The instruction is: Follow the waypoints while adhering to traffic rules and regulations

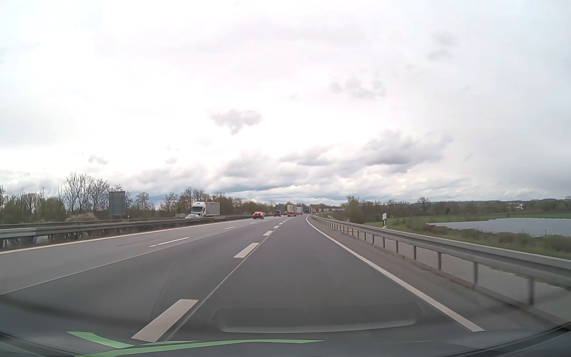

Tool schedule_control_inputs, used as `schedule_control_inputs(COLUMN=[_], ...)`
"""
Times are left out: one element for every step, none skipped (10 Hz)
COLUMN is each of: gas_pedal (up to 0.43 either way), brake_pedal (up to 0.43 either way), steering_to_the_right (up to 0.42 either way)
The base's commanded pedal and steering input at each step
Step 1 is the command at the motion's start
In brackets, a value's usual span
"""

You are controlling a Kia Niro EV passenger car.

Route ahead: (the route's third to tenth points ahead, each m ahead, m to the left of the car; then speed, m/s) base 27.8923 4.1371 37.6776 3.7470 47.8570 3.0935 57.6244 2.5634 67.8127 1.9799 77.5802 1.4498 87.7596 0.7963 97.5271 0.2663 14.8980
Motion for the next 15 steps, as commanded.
schedule_control_inputs(gas_pedal=[0.079, 0.079, 0.079, 0.079, 0.079, 0.079, 0.079, 0.079, 0.079, 0.079, 0.079, 0.079, 0.079, 0.079, 0.079], brake_pedal=[0.000, 0.000, 0.000, 0.000, 0.000, 0.000, 0.000, 0.000, 0.000, 0.000, 0.000, 0.000, 0.000, 0.000, 0.000], steering_to_the_right=[-0.005, -0.005, -0.005, -0.005, -0.005, -0.005, -0.005, -0.005, -0.005, -0.005, -0.005, -0.006, -0.006, -0.008, -0.008])
